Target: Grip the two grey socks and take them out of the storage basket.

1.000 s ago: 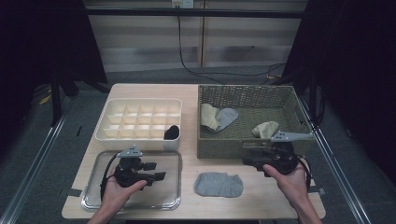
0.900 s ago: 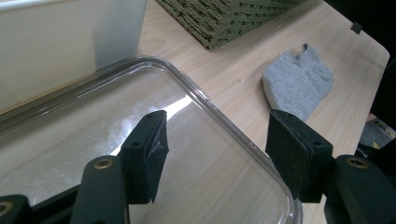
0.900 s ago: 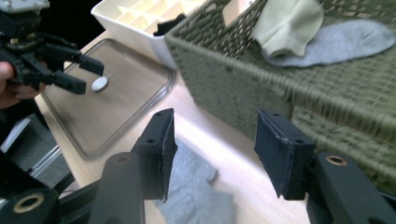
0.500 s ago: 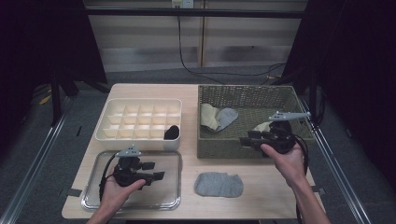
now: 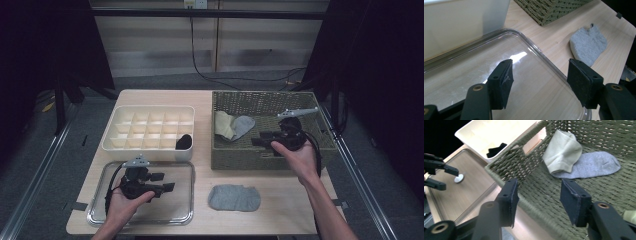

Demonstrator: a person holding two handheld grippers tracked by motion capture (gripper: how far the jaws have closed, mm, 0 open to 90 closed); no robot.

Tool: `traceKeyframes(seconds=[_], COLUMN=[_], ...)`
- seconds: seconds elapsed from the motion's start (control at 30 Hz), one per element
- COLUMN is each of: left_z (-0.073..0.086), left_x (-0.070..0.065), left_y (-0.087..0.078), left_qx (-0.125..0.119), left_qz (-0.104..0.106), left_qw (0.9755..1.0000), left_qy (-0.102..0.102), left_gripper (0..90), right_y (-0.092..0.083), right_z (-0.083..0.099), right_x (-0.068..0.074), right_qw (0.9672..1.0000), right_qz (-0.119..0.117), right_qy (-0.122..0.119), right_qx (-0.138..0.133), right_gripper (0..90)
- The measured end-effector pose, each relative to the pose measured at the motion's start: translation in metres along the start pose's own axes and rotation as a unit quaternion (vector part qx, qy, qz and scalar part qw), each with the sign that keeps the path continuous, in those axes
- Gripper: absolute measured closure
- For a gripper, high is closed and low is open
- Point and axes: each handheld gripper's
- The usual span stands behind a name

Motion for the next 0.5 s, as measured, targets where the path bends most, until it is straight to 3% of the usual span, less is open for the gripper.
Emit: traceKeyframes(seconds=[0.23, 0.5], left_z=[-0.001, -0.001], left_x=[0.002, 0.007], left_y=[-0.001, -0.003], left_qx=[-0.006, -0.009], left_qz=[-0.003, -0.005], left_qw=[0.9999, 0.9998], left_qy=[-0.008, -0.015], left_gripper=[37.4, 37.4], right_y=[0.009, 0.021], right_z=[-0.014, -0.031], right_x=[-0.019, -0.051], right_qw=[0.9999, 0.9986], right_qz=[0.008, 0.025], right_qy=[0.009, 0.028], right_qx=[0.012, 0.038], right_gripper=[52.5, 57.0])
Point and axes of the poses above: each handheld gripper's, and its own axes: y roughly forward along the jaws, z roughly out of its underside, x roughly to its left, and after that the axes turned 15 degrees about -z, right-handed
